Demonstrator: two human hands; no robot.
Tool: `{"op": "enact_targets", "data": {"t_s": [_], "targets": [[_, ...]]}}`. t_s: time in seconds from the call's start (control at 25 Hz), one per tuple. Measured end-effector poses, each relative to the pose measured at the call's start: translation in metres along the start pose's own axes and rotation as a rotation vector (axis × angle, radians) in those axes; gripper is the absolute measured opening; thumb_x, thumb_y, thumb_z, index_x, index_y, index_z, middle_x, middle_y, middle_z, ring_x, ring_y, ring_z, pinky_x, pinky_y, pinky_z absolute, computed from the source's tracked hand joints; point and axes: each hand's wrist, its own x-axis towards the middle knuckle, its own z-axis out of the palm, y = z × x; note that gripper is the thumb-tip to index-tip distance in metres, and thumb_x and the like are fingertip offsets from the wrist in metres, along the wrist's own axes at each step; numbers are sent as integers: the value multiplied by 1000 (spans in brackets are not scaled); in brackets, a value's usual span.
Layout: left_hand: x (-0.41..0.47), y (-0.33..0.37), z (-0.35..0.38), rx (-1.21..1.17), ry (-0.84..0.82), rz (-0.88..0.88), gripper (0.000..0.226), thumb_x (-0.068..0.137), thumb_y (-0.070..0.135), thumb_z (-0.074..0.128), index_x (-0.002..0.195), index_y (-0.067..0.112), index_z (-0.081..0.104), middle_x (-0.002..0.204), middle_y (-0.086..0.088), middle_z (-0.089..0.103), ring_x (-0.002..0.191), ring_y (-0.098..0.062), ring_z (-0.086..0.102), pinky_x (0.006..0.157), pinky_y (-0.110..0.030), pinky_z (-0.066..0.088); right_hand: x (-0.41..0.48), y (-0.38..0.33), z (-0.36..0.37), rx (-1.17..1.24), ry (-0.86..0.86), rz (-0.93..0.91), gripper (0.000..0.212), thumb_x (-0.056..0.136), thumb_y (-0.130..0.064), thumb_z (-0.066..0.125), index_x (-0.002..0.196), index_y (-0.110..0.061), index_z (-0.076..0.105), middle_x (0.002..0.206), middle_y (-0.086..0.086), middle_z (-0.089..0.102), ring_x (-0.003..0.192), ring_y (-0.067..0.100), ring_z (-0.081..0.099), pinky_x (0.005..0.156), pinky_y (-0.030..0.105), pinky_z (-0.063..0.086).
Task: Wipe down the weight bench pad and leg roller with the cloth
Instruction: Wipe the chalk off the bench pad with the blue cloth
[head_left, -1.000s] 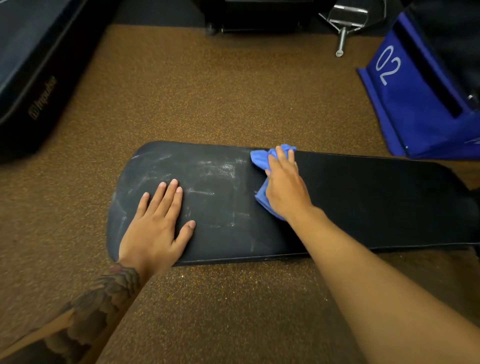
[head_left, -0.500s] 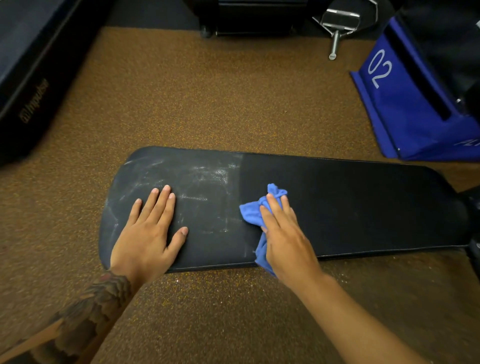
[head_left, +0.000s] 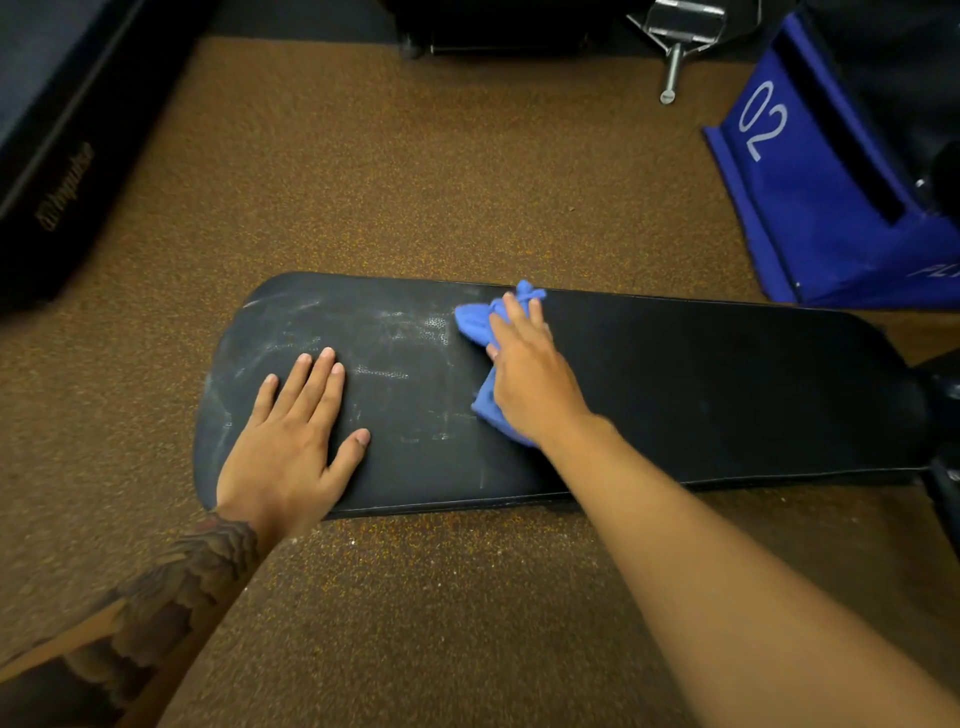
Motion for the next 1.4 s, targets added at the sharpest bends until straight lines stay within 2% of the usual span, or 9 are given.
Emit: {"op": "enact_targets", "data": {"t_s": [0.12,0.24,0.48,0.76,0.88,1.0,1.12,1.32,1.4], "targets": [[0,0,-1,-1,-1,4,76,98,58,17,156,10,13,164,-3,7,152,-18,0,122,-43,2,-72,-20,0,53,-4,-91,54,82,10,53,135,3,42,150,17,30,141,39,16,113,48,23],[-1,-1,-1,7,-2,4,76,98,58,17,156,10,14,164,-4,8,152,-19,1,122,-45,4,-113,-15,-8,4,-22,-124,59,81,10,59,136,2,40,150,17,30,140,39,18,112,51,22],[0,-1,0,9,4,-1,76,97,58,17,156,10,13,164,-3,6,152,-18,-1,122,-45,5,-68,3,-9,-67,0,47,56,80,8,57,134,3,43,147,18,35,137,44,24,106,52,35],[-1,0,2,-4,19,-5,77,96,57,18,156,9,16,164,-5,8,152,-20,2,123,-46,5,-23,-8,-1,-68,27,119,41,96,-8,40,136,-1,38,152,18,23,141,41,9,112,49,20],[0,2,0,-9,19,-9,78,95,57,18,156,8,16,164,-4,7,152,-20,2,123,-45,4,-51,-30,6,11,37,69,44,92,-3,44,135,1,40,151,18,26,141,40,12,111,51,23],[1,1,0,-6,17,-8,78,95,58,19,156,9,16,164,-3,7,152,-19,1,123,-44,3,-102,-51,9,54,60,16,56,79,11,55,134,4,43,149,19,31,140,42,16,111,53,26],[1,0,0,-4,12,-1,78,96,58,19,156,8,16,164,-4,8,152,-20,1,123,-44,4,-127,-38,-2,25,42,3,63,73,13,62,133,5,44,147,22,33,138,44,20,110,53,21],[1,-1,0,3,13,-1,77,96,58,18,156,9,16,164,-3,7,152,-19,1,123,-45,5,-74,-8,-8,-54,32,160,53,83,9,53,135,3,41,149,22,29,139,44,17,111,53,26],[1,-1,1,5,15,-2,77,96,59,17,156,10,15,164,-3,6,152,-19,0,123,-44,4,-48,-13,-7,-74,17,166,50,88,4,48,137,2,37,152,21,23,141,43,10,114,50,20]]}}
